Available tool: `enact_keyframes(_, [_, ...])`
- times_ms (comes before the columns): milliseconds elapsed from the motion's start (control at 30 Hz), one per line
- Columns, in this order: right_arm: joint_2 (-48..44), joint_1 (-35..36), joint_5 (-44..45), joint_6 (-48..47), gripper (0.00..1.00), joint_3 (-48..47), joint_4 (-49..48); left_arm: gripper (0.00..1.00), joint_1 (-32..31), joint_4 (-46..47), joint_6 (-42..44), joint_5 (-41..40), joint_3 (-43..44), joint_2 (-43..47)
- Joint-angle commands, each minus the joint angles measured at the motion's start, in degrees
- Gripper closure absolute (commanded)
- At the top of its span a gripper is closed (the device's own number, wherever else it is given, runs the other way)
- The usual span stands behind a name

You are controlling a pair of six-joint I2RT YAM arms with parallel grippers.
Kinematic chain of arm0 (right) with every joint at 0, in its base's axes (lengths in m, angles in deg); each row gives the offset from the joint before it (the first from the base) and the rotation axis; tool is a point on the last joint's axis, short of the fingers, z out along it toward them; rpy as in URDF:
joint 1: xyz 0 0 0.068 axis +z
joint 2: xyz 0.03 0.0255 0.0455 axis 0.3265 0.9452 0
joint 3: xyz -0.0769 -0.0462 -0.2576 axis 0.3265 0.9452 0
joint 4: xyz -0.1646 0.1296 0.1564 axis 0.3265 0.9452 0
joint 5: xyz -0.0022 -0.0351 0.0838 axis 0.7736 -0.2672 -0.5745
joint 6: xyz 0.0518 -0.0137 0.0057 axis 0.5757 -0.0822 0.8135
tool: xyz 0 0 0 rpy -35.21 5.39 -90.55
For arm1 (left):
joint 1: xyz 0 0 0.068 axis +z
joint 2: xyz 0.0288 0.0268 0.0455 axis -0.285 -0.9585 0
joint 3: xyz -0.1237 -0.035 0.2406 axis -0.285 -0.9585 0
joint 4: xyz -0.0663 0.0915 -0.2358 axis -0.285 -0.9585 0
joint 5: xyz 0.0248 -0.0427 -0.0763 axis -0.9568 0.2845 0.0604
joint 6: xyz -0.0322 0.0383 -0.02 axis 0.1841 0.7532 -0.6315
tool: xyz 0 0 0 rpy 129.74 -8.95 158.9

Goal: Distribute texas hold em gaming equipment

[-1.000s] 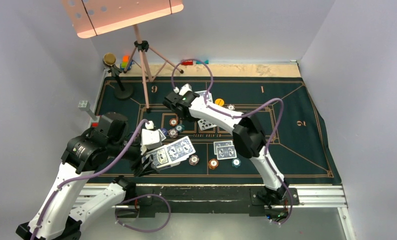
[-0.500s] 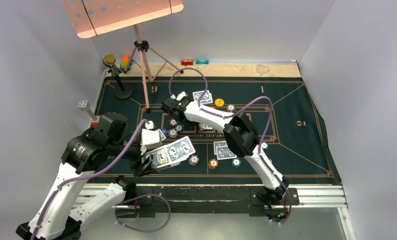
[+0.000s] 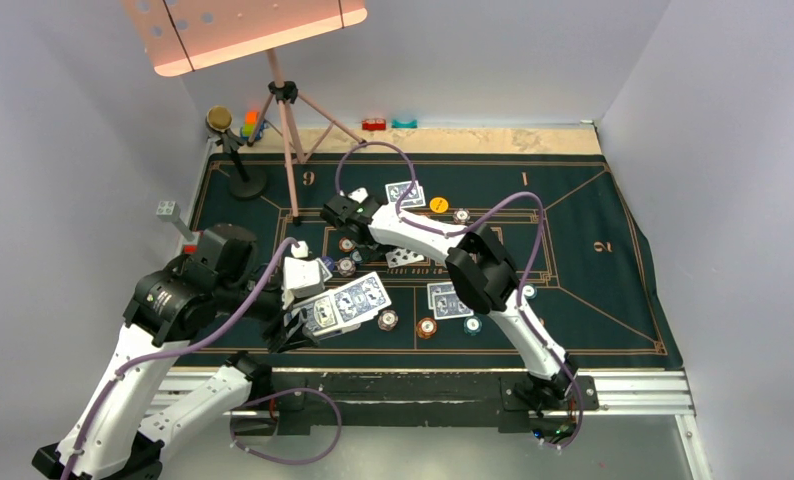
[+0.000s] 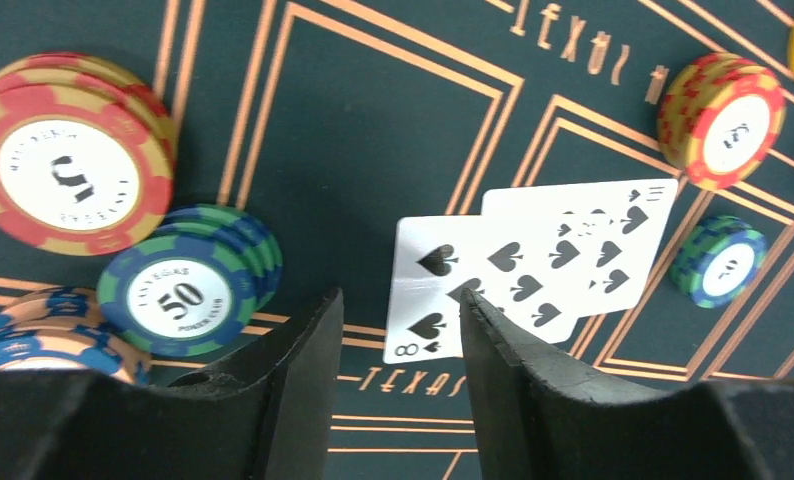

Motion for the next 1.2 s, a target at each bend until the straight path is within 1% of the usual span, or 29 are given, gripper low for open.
enact_keyframes(0, [-5.4, 0.3, -5.4, 0.9, 0.49, 0.9, -4.2, 1.0, 0.0, 0.7, 0.4, 1.1, 2.7, -0.1])
enact_keyframes(167, [-8.8, -0.3, -10.4, 0.8, 0.47, -0.2, -5.1, 1.0, 0.0, 0.3, 0.3, 0.7, 3.2, 0.1])
enact_keyframes(267, [-13.3, -1.6, -12.3, 0.9, 0.44, -0.8, -4.9, 1.0, 0.1, 0.2, 0.5, 0.7, 3.2, 0.3])
enact_keyframes(400, [-22.3, -6.4, -19.3, 2.1, 0.3, 1.7, -5.8, 1.0, 0.0, 0.5, 0.2, 1.0, 3.2, 0.2])
enact_keyframes(467, [-29.4, -9.4, -26.7, 2.8, 0.21, 6.0, -8.3, 1.0, 0.0, 0.5, 0.2, 1.2, 3.2, 0.2])
enact_keyframes(533, [-35.9, -12.3, -35.1, 3.5, 0.15, 11.9, -13.4, 1.0, 0.0, 0.7, 0.2, 1.2, 3.0, 0.2])
enact_keyframes(600, [-42.0, -14.5, -42.4, 5.0, 0.12, 18.5, -18.2, 1.0, 0.0, 0.9, 0.2, 1.4, 2.5, 0.2])
enact_keyframes(667, [-48.2, -16.2, -50.7, 7.6, 0.1, 26.1, -25.1, 1.0, 0.0, 1.2, 0.1, 1.6, 2.0, 0.2])
enact_keyframes(733, [-53.2, -16.9, -55.9, 10.2, 0.09, 33.3, -30.0, 1.0, 0.0, 1.6, -0.1, 1.3, 1.6, 0.2])
enact_keyframes(800, [-56.8, -16.9, -59.6, 11.9, 0.08, 37.6, -32.3, 1.0, 0.0, 2.1, -0.2, 1.2, 1.4, 0.1])
enact_keyframes(967, [-63.3, -16.4, -64.3, 17.5, 0.06, 45.6, -38.1, 1.0, 0.0, 2.8, -0.6, 1.0, 1.4, -0.5])
enact_keyframes(1167, [-64.9, -13.0, -64.0, 19.0, 0.04, 46.6, -38.1, 1.0, 0.1, 3.6, -1.1, 1.0, 2.1, -1.4])
